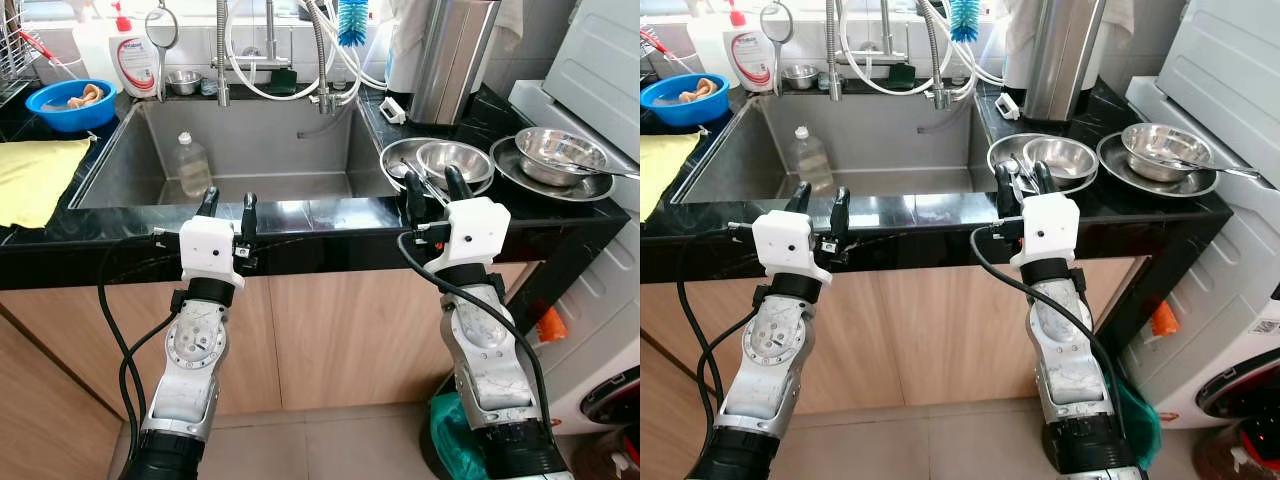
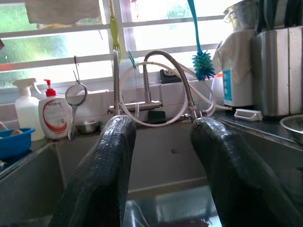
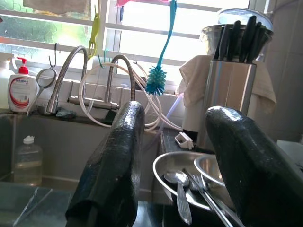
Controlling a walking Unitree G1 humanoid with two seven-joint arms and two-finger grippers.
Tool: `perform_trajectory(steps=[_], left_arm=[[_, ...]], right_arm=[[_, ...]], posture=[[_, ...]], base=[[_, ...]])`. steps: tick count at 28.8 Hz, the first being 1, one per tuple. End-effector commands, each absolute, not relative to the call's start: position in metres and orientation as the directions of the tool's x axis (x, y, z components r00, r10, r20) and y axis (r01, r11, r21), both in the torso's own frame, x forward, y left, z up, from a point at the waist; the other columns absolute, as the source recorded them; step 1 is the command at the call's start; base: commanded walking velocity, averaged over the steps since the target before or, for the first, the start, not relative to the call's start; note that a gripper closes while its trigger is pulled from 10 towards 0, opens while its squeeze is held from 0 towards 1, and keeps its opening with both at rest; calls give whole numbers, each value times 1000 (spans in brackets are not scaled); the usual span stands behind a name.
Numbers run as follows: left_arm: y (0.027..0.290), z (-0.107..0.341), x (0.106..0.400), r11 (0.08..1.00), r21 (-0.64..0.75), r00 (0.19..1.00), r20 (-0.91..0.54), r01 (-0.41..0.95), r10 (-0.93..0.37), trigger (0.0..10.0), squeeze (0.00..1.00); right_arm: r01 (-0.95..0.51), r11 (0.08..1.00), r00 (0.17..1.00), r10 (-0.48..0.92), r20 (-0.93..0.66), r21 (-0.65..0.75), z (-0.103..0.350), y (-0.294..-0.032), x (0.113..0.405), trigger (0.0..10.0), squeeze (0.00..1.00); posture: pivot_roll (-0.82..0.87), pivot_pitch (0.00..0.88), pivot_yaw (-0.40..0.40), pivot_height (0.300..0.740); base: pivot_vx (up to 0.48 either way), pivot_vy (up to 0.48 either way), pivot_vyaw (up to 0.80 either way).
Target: Kitchen organization
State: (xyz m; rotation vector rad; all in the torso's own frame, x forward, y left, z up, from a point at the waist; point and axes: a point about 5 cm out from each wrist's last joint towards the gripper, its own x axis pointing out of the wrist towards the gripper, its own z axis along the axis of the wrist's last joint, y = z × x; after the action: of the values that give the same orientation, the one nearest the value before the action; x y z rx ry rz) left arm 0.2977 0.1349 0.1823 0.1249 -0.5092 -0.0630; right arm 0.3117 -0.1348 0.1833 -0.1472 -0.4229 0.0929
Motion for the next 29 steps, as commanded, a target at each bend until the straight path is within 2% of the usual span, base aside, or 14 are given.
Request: perform_trajectory(steps=[1, 9, 29], left_arm=[[137, 188, 301, 991, 134, 866, 491, 27, -90, 10000, 0], [140, 189, 303, 991, 135, 865, 495, 16, -81, 10000, 0], [145, 190, 300, 990, 138, 864, 500, -2, -68, 10000, 0]], right_arm=[[-58, 986, 903, 120, 412, -159, 188, -134, 312, 10000, 0], [-65, 986, 903, 124, 411, -153, 188, -130, 313, 10000, 0], [-81, 985, 907, 136, 400, -151, 186, -126, 310, 10000, 0]], posture=[[-136, 0, -28, 706], [-127, 0, -31, 706], [-123, 0, -35, 706]], base=[[379, 0, 0], [352, 0, 0], [0, 0, 0]])
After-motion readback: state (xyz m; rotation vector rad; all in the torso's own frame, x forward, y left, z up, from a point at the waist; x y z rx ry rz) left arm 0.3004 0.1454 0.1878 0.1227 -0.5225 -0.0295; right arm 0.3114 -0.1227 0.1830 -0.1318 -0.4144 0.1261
